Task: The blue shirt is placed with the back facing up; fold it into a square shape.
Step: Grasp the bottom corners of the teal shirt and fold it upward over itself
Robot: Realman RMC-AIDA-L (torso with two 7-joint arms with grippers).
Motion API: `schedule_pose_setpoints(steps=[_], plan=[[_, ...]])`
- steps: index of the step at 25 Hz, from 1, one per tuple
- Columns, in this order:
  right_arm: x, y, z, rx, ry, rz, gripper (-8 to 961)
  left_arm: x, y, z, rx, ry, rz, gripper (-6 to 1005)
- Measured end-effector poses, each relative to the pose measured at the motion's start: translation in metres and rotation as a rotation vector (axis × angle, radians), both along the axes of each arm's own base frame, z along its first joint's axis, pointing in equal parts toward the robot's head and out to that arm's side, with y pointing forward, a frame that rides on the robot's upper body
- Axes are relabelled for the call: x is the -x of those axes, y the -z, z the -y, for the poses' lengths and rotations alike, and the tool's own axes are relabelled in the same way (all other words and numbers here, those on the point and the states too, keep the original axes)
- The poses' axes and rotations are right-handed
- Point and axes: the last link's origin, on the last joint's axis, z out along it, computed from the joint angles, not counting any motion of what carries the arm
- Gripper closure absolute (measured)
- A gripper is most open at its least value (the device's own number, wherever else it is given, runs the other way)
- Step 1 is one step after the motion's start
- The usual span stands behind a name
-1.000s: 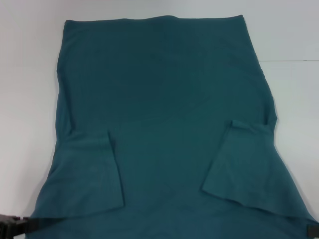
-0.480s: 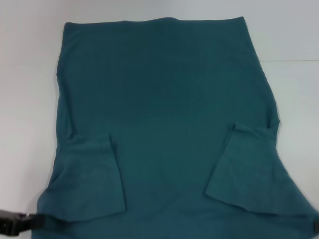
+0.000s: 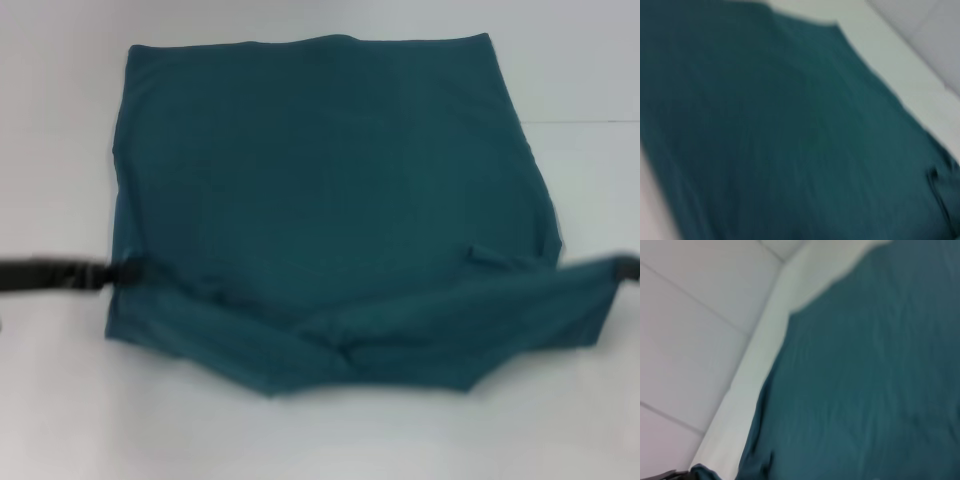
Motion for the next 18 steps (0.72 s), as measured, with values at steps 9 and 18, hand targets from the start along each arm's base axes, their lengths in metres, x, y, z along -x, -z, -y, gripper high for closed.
schedule_pose_setpoints(steps=[9, 18], plan=[[0.030, -0.005, -0.087, -0.199, -0.001, 0.172, 916, -0.039, 0.006, -0.081, -0.259, 0.009, 0.061, 948], [0.055, 0.014, -0.143, -0.343, -0.006, 0.350, 915, -0.047, 0.013, -0.118, -0.475, -0.029, 0.083, 948]])
